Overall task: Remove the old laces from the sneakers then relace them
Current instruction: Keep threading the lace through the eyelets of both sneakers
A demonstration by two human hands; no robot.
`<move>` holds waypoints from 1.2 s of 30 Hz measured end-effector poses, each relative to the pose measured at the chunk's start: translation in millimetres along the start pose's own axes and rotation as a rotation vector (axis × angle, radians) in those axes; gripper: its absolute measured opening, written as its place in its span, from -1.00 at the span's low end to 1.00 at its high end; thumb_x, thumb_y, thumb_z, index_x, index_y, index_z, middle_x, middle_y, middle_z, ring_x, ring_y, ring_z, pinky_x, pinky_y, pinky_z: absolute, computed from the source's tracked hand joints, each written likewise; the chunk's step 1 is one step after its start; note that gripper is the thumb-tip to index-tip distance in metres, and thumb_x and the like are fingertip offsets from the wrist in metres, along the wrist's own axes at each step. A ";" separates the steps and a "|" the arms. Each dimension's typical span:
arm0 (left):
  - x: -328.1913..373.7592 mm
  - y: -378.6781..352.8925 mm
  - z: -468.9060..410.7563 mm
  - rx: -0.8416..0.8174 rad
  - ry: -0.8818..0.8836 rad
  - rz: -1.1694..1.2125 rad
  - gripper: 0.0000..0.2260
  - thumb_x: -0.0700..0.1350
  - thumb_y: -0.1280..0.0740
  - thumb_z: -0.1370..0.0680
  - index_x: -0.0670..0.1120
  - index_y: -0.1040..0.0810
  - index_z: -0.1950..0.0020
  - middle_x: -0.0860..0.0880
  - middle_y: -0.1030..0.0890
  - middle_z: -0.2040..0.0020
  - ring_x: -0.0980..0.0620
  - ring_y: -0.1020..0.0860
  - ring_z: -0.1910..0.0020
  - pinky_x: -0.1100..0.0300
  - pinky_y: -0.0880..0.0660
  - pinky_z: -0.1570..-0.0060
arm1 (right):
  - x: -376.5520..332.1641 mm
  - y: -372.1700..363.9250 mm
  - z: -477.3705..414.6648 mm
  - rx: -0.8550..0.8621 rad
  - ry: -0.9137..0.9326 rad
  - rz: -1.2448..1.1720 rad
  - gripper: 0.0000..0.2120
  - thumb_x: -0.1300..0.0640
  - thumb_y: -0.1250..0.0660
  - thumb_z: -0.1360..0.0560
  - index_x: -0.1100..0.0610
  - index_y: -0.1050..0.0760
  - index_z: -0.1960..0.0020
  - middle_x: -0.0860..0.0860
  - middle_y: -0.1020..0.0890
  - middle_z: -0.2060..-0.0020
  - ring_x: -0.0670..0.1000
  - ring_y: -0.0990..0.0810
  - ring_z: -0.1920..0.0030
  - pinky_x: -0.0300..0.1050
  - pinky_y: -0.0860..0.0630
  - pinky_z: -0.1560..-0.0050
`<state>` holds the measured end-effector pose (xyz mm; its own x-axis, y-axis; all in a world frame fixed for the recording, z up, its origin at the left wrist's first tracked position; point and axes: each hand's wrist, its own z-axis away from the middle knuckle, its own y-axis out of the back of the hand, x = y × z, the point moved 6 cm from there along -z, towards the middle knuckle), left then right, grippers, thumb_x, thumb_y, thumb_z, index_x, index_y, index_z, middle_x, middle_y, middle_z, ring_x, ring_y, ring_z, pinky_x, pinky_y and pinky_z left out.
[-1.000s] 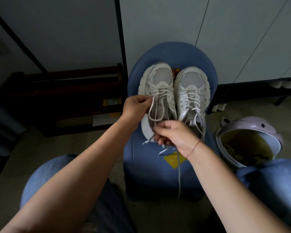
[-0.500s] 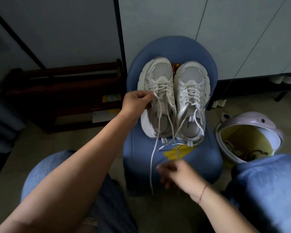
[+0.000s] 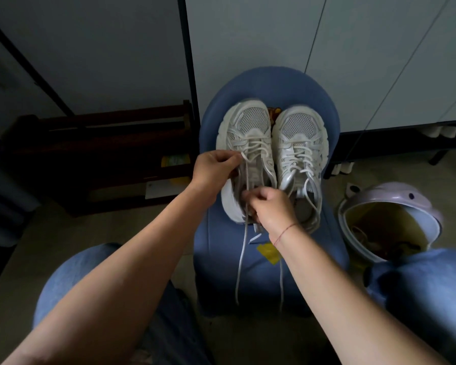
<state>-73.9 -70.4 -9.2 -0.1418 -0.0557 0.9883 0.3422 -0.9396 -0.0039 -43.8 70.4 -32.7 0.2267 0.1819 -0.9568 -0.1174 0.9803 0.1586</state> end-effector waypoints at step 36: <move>26.1 -48.3 56.0 -0.490 -0.024 -0.145 -0.73 -0.10 -0.20 -0.67 -0.17 -0.53 0.16 -0.01 -0.30 0.44 0.13 -0.26 0.48 0.25 -0.31 0.36 | -56.9 114.8 -32.0 -0.184 -0.193 -0.601 -0.83 0.13 -0.22 -0.55 0.12 -0.48 0.20 -0.07 -0.44 0.48 -0.16 -0.36 0.53 -0.38 -0.29 0.53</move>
<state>-42.1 -7.6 25.3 -0.1325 0.0896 0.9871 -0.1559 -0.9854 0.0685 -101.1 170.1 32.2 0.4721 -0.3656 -0.8021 -0.0762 0.8896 -0.4503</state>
